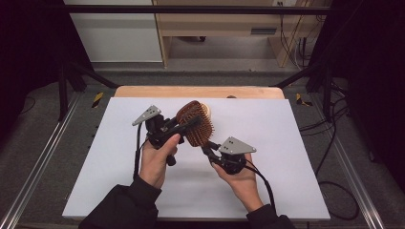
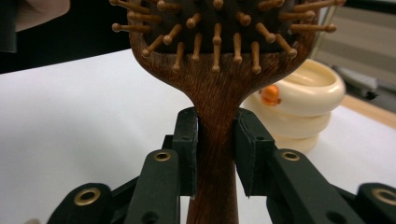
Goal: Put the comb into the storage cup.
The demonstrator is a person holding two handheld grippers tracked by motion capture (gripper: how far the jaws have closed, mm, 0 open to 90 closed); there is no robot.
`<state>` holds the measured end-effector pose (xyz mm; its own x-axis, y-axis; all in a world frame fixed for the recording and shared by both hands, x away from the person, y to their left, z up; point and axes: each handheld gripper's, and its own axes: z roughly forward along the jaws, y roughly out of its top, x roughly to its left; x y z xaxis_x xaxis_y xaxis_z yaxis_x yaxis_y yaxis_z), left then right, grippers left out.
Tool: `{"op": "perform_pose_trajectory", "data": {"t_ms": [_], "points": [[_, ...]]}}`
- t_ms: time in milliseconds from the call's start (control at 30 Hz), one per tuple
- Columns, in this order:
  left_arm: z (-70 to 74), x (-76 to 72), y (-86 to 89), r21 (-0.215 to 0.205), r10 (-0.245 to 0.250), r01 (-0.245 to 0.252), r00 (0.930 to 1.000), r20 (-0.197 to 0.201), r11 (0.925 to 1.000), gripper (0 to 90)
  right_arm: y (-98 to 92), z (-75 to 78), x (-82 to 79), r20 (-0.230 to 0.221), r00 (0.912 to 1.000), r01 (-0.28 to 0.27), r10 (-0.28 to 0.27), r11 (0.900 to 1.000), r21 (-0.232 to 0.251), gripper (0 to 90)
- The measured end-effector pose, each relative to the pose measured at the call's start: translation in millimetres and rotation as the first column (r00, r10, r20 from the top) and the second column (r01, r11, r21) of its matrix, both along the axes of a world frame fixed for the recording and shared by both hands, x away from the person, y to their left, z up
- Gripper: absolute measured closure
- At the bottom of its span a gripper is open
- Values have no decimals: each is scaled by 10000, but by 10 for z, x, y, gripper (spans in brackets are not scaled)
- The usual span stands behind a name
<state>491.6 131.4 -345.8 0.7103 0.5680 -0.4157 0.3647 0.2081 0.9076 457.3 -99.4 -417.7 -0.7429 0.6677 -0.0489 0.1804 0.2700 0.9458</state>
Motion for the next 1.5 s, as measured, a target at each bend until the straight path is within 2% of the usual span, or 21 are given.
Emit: {"op": "perform_pose_trajectory", "data": {"t_ms": [133,267,333,433,500,567,633,733,867,1067,1333,1500], "points": [[31,9,45,-154,214,-212,9997,144,9997,511,-41,32,-14,-212,9997,136,-132,9998,172,498],[59,20,118,-157,610,-606,9977,285,9980,510,-126,54,-9,-429,9972,636,-620,9973,372,293],[69,28,150,-227,735,-729,9969,291,9971,510,-163,36,14,-466,9955,840,-820,9956,417,237],[96,27,178,-345,867,-856,9957,324,9957,509,-192,15,46,-193,9887,1483,-1488,9886,-247,215],[123,17,194,-368,942,-928,9947,409,9950,509,-228,9,56,-67,9843,1759,-1763,9834,-442,211],[151,6,206,-389,1012,-991,9934,549,9943,509,-282,7,65,-245,9843,1737,-1747,9842,-354,203],[179,0,217,-423,1093,-1069,9921,615,9934,509,-342,-1,72,-442,9825,1789,-1811,9826,-498,186],[214,8,240,-483,1101,-1073,9922,585,9931,509,-448,1,87,-746,9801,1809,-1842,9823,-487,182],[255,30,291,-593,1086,-1060,9932,425,9926,508,-603,31,126,-967,9709,2160,-2189,9756,-404,170],[331,22,357,-531,1111,-1081,9921,587,9927,508,-851,24,180,-1342,9604,2407,-2441,9697,-413,144],[467,97,349,-422,1137,-1112,9915,627,9929,508,-1136,-1,135,-1336,9513,2744,-2777,9607,-431,131],[531,175,318,-236,1020,-1006,9923,704,9946,508,-1299,-72,62,-1260,9529,2735,-2760,9612,-370,134]]}}
